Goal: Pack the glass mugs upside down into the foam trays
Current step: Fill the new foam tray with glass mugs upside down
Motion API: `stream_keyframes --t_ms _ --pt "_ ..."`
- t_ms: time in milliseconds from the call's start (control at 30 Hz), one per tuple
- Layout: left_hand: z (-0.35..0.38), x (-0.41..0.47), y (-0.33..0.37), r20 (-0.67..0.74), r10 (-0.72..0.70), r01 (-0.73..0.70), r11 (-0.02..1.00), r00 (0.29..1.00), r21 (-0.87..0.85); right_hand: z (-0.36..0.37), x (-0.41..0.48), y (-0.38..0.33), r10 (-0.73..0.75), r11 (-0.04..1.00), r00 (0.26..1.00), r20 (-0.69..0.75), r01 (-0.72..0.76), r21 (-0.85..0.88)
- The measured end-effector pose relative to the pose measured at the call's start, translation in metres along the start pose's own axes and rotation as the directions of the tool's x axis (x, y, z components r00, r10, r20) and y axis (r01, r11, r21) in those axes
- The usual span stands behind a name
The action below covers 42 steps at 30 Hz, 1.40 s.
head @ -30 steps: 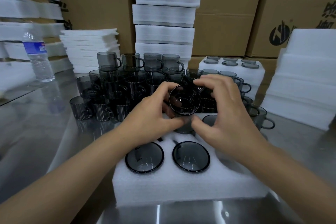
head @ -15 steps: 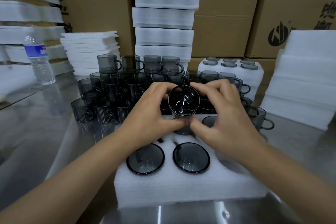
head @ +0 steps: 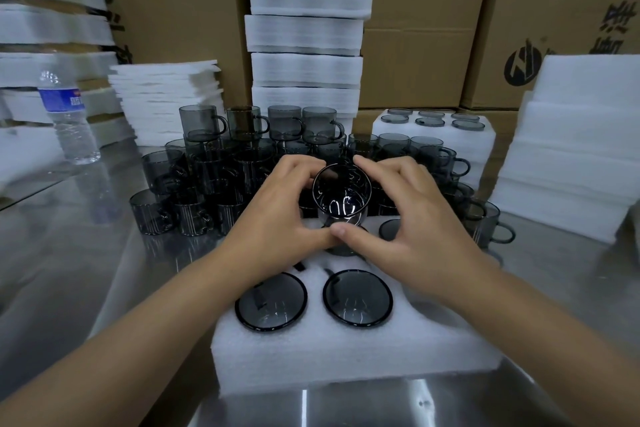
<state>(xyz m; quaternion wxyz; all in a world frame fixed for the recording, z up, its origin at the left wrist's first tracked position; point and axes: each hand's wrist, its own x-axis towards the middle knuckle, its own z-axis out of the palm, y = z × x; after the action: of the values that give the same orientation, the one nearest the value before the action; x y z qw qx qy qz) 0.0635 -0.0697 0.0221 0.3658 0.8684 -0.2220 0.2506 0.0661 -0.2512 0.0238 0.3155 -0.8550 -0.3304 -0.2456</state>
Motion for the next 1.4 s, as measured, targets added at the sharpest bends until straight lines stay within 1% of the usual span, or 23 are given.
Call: stream_keyframes --t_ms 167,233,333,433,600,767,1100,1400 --pt "-0.0011 0.0003 0.0009 0.003 0.021 -0.021 0.999 1.0 -0.034 0.0001 0.0001 -0.0002 -0.004 1.0 0.999 -0.034 0.004 0.004" --pt "-0.0023 0.0004 0.0016 -0.003 0.042 -0.042 0.998 0.999 -0.047 -0.0008 0.0001 -0.0013 -0.003 1.0 0.998 -0.059 0.002 -0.022" --pt "-0.0031 0.0004 0.003 -0.009 0.076 -0.077 0.996 0.997 -0.053 -0.0017 0.0009 -0.0032 0.017 0.998 0.995 -0.098 -0.022 -0.053" --pt "-0.0025 0.0 0.0032 -0.014 0.102 -0.103 0.992 0.995 -0.069 -0.0027 0.0012 -0.004 0.039 0.999 0.991 -0.127 -0.043 -0.031" --pt "-0.0015 -0.0004 0.0025 0.008 0.091 -0.089 0.992 0.996 -0.091 -0.0013 0.0001 -0.0042 0.035 0.999 0.989 -0.141 -0.039 -0.022" --pt "-0.0016 -0.0007 0.0008 0.02 0.061 -0.058 0.993 0.998 -0.101 -0.0016 -0.0003 -0.0052 0.046 0.999 0.992 -0.115 -0.047 -0.009" --pt "-0.0009 0.0003 0.003 0.0 0.051 -0.051 0.998 0.999 -0.049 -0.0023 -0.0002 -0.0045 0.058 0.998 0.998 -0.03 -0.057 0.025" --pt "-0.0009 0.0001 0.0031 0.015 0.054 -0.054 0.998 0.998 -0.027 -0.0028 -0.0001 -0.0025 0.047 0.999 0.999 -0.007 -0.047 0.026"
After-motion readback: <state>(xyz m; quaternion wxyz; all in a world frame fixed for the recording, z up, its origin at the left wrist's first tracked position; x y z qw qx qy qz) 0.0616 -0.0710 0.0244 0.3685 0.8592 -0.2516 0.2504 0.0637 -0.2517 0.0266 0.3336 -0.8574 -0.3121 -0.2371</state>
